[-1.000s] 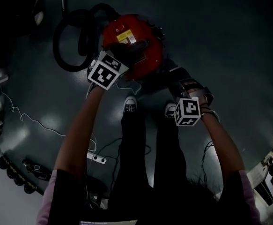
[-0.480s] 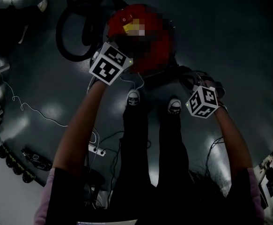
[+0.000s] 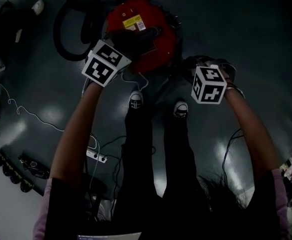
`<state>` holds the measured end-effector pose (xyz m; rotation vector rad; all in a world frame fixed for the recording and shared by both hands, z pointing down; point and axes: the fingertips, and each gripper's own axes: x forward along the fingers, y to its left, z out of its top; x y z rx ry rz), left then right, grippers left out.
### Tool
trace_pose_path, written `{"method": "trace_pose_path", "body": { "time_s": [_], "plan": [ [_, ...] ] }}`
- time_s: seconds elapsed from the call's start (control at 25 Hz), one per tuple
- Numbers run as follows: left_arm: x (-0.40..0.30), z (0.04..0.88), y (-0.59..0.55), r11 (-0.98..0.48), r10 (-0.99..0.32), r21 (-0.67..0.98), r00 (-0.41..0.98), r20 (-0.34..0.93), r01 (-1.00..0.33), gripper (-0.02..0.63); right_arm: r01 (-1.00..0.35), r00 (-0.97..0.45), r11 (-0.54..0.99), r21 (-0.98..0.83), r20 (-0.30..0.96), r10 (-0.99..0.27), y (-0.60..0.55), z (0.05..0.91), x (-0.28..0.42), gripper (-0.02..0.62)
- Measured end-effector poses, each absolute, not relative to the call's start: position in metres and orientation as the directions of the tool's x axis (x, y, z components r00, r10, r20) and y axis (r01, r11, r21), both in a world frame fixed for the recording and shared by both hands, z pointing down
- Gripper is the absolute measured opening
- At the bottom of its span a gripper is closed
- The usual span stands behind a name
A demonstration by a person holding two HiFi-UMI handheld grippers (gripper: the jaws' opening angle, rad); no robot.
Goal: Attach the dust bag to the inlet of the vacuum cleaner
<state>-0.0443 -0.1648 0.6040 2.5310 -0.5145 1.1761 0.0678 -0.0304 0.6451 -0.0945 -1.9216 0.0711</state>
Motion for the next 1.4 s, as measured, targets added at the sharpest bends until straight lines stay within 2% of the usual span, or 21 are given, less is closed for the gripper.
{"method": "trace_pose_path", "body": {
  "time_s": [0.08, 0.12, 0.16, 0.32, 0.56, 0.64, 0.68, 0.92, 1.0, 1.04, 1.16, 1.28, 1.4],
  "plan": [
    [-0.044, 0.605, -0.162, -0.890, -0.177, 0.130, 0.594, 0.785, -0.438, 0.193, -0.252, -0.434, 0.945, -0.211, 0.897, 0.084, -0.038, 0.645, 0.077, 0.051],
    [-0.043, 0.605, -0.161, -0.891, -0.172, 0.134, 0.596, 0.784, -0.434, 0.193, -0.308, -0.444, 0.928, -0.211, 0.894, 0.056, -0.039, 0.644, 0.081, 0.051],
    [-0.042, 0.604, -0.161, -0.892, -0.170, 0.136, 0.599, 0.783, -0.431, 0.193, -0.313, -0.434, 0.933, -0.178, 0.900, 0.026, -0.039, 0.643, 0.084, 0.049],
    [-0.043, 0.603, -0.164, -0.892, -0.180, 0.132, 0.608, 0.773, -0.432, 0.193, -0.168, -0.394, 0.985, -0.042, 0.918, -0.028, -0.033, 0.642, 0.079, 0.048],
    [-0.040, 0.603, -0.166, -0.893, -0.196, 0.125, 0.623, 0.757, -0.433, 0.193, -0.132, -0.400, 0.987, -0.093, 0.916, 0.033, -0.023, 0.641, 0.080, 0.052],
    [-0.040, 0.601, -0.167, -0.893, -0.200, 0.122, 0.626, 0.754, -0.432, 0.193, -0.118, -0.400, 0.983, -0.141, 0.913, 0.083, -0.019, 0.637, 0.079, 0.081],
    [-0.040, 0.599, -0.167, -0.893, -0.201, 0.121, 0.627, 0.752, -0.432, 0.193, -0.105, -0.398, 0.981, -0.164, 0.911, 0.110, -0.016, 0.636, 0.079, 0.118],
    [-0.040, 0.598, -0.165, -0.894, -0.201, 0.124, 0.633, 0.748, -0.430, 0.193, -0.035, -0.308, 0.976, -0.213, 0.932, 0.192, -0.005, 0.647, 0.076, 0.169],
    [-0.040, 0.598, -0.166, -0.894, -0.205, 0.121, 0.635, 0.744, -0.431, 0.193, -0.018, -0.284, 0.977, -0.215, 0.938, 0.201, -0.005, 0.649, 0.076, 0.169],
    [-0.041, 0.599, -0.165, -0.894, -0.207, 0.121, 0.636, 0.743, -0.432, 0.193, 0.005, -0.276, 0.978, -0.209, 0.940, 0.202, -0.002, 0.649, 0.074, 0.117],
    [-0.041, 0.598, -0.164, -0.893, -0.212, 0.119, 0.639, 0.739, -0.434, 0.193, 0.057, -0.274, 0.994, -0.088, 0.956, 0.101, 0.004, 0.645, 0.073, 0.060],
    [-0.040, 0.598, -0.165, -0.893, -0.212, 0.120, 0.642, 0.737, -0.433, 0.193, -0.046, -0.294, 0.999, 0.025, 0.955, -0.037, 0.003, 0.642, 0.077, 0.060],
    [-0.039, 0.598, -0.165, -0.893, -0.215, 0.121, 0.647, 0.732, -0.434, 0.193, -0.277, -0.334, 0.961, -0.014, 0.939, -0.083, -0.003, 0.640, 0.077, 0.061]
  ]
}}
